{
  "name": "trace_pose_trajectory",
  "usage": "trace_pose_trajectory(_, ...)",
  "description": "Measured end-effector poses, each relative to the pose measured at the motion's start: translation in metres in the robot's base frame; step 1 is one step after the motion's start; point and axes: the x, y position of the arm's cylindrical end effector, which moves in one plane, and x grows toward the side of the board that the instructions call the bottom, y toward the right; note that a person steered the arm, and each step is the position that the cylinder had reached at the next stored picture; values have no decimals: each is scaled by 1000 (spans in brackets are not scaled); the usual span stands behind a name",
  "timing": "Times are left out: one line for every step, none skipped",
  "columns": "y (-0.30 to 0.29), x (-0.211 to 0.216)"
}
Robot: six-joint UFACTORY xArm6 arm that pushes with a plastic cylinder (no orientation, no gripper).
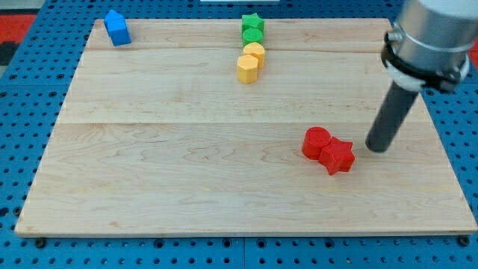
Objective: Move the red circle towards bottom of yellow hexagon
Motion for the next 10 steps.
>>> trace_pose_trajectory(-30,11)
trace_pose_trajectory(-72,3)
trace_pose_trajectory(-91,-16)
trace_pose_trajectory(-111,-38)
trace_pose_trajectory(-121,-26)
trace_pose_trajectory(-135,-16)
trace_pose_trajectory(-174,-41)
trace_pose_trajectory(-180,-71)
trace_pose_trajectory(-180,-107)
trace_pose_trajectory(-173,-99)
